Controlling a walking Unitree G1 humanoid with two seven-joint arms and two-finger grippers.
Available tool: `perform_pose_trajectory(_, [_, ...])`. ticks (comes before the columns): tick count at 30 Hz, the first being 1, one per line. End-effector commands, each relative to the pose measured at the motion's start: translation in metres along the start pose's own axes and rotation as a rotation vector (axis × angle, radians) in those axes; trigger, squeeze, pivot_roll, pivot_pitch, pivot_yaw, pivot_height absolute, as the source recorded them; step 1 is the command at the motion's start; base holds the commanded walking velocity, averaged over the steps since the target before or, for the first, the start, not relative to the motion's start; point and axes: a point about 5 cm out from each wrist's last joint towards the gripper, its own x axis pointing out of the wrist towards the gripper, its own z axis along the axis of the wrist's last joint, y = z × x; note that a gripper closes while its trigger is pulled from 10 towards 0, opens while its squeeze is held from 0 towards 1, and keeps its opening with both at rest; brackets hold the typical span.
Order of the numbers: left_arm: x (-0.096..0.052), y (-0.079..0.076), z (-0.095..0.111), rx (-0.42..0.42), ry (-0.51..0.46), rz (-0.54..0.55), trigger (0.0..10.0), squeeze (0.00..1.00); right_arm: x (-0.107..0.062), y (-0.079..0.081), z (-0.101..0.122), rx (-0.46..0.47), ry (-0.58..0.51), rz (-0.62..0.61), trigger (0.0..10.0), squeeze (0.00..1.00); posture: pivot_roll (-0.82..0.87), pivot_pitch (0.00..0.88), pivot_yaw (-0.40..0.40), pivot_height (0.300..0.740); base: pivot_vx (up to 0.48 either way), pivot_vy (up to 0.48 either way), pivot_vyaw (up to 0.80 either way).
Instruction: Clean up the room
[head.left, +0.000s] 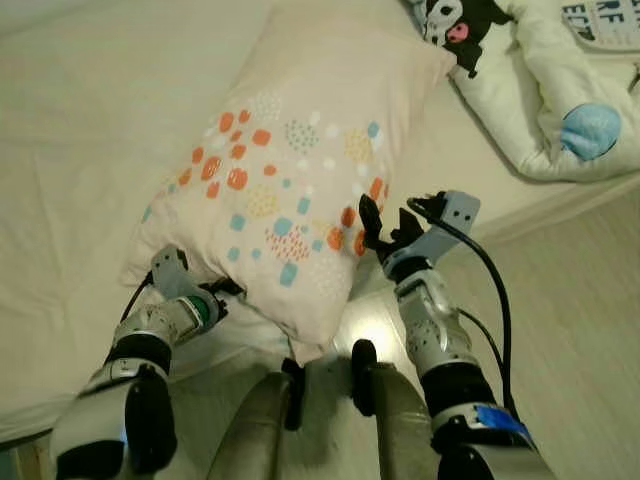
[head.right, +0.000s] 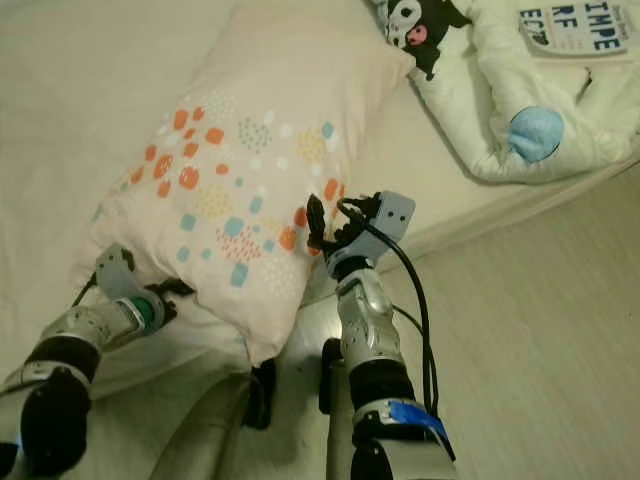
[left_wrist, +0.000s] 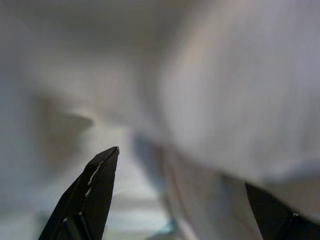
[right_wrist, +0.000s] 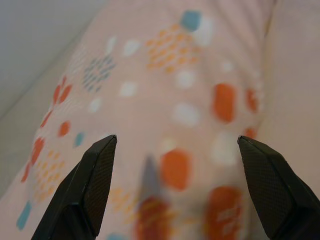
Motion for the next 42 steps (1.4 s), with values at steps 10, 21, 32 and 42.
perform_pose_trajectory(10, [-0.009, -0.061, -0.006, -0.019, 0.033, -0.310, 10.0, 0.00, -0.006, -0.001, -0.007, -0.046, 0.035, 0.019, 10.0, 0.00, 0.02, 0.463, 0.118, 0.740, 0.000, 0.000, 0.00])
perform_pose_trajectory(21, [-0.060, -0.153, -0.021, 0.098, 0.032, -0.661, 10.0, 0.00, -0.009, -0.004, -0.002, -0.154, 0.031, 0.048, 10.0, 0.00, 0.01, 0.415, 0.101, 0.740, 0.000, 0.000, 0.00])
perform_pose_trajectory(32, [-0.067, -0.154, -0.038, 0.178, 0.075, -0.635, 10.0, 0.00, -0.010, 0.025, -0.003, -0.486, 0.075, 0.304, 10.0, 0.00, 0.00, 0.381, 0.091, 0.740, 0.000, 0.000, 0.00])
perform_pose_trajectory(42, [-0.066, -0.137, -0.036, 0.196, 0.044, -0.516, 10.0, 0.00, -0.037, 0.026, -0.025, -0.731, 0.250, 0.541, 10.0, 0.00, -0.01, 0.361, 0.079, 0.740, 0.000, 0.000, 0.00])
